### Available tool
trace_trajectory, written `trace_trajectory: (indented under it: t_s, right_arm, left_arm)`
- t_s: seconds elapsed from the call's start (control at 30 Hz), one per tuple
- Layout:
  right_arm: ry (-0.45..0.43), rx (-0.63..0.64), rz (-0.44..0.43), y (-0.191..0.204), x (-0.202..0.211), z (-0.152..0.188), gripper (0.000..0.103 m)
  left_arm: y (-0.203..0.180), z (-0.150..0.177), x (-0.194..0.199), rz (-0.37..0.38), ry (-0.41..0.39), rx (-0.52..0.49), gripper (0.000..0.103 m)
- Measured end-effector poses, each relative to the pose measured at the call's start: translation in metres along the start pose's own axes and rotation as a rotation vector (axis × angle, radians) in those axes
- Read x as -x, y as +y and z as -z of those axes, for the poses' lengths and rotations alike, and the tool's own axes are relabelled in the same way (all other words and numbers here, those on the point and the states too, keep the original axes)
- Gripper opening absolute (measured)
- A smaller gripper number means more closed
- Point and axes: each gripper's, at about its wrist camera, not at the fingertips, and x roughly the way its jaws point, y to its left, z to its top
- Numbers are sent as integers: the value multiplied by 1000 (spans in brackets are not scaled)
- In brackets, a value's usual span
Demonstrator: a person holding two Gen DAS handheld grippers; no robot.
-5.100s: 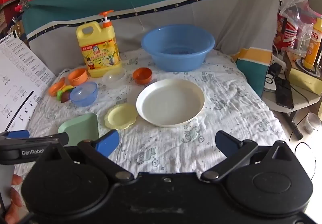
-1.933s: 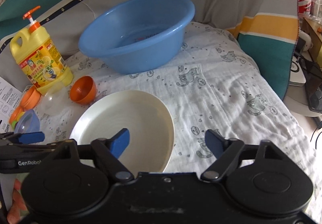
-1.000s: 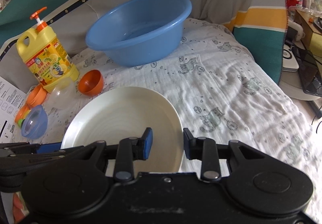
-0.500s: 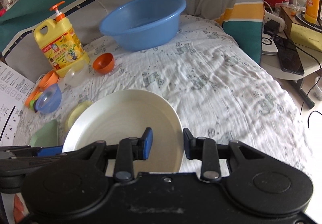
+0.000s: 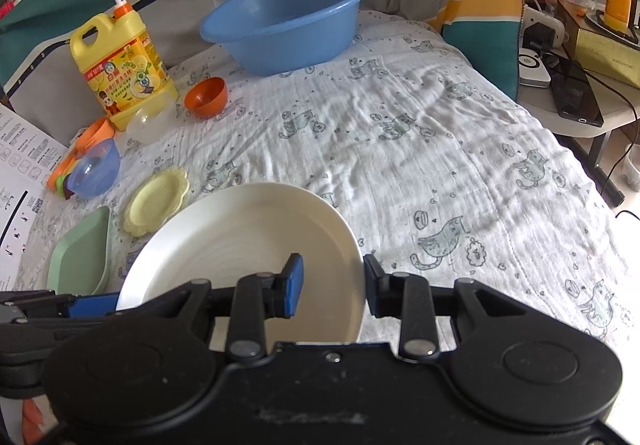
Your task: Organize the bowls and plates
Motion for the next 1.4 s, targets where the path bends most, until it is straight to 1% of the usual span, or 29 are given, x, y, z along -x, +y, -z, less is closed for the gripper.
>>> trace_trajectory:
  t_s: [0.1,0.3,0.33,0.37,0.4,0.43,0.47,0.5,0.53,0.57,0.63,0.77,0.97,1.17,1.3,1.4]
  right_arm:
    - [2,1,0,1,-5,-1,32]
    - [17,3,1,0,-16,1,34]
    - [21,2,1,0,-17,2,34]
    - [21,1,0,0,-18,3,35]
    - [22,2,-1,-1,-19,3,40]
    - [24,2,-6,-1,-20,4,54]
    - [24,1,-9,-1,-20,4,63]
    - [22,2,-6,0,-20,4,86]
    - [18,3,3,0,-20,3,99]
    - [9,2,6,-1,-18,3,102]
    - [4,-3,10,-2,-17,2,103]
    - [14,-40,21,-7,-15,0,103]
    - [-10,-50,33,-3,-5,-7,103]
    - [-42,-16,-10,23,11,-22,103]
    - [-41,13,-59,49,16,-31,103]
    - [-24,39,-100,73,15,-36,103]
  left_arm:
    - [1,0,-5,-2,8,6,41]
    - [1,3,-15,3,39,-5,44]
    - [1,4,-17,3,43,-8,47]
    - [0,5,-18,3,43,-12,51]
    - [-1,6,-19,4,42,-16,55]
    - [-1,6,-20,2,40,-18,66]
    - [-2,6,-20,-4,39,-20,78]
    - [-1,6,-20,-11,36,-21,85]
    - [-1,6,-19,-17,29,-21,95]
    - [0,6,-17,-22,20,-22,101]
    - [3,5,-15,-30,7,-20,103]
    - [11,3,-13,-24,10,-1,103]
    - [23,4,0,-24,-25,15,103]
    - [49,3,20,-51,-88,51,103]
    - [78,4,33,-74,-121,101,103]
    - [105,7,42,-102,-144,140,103]
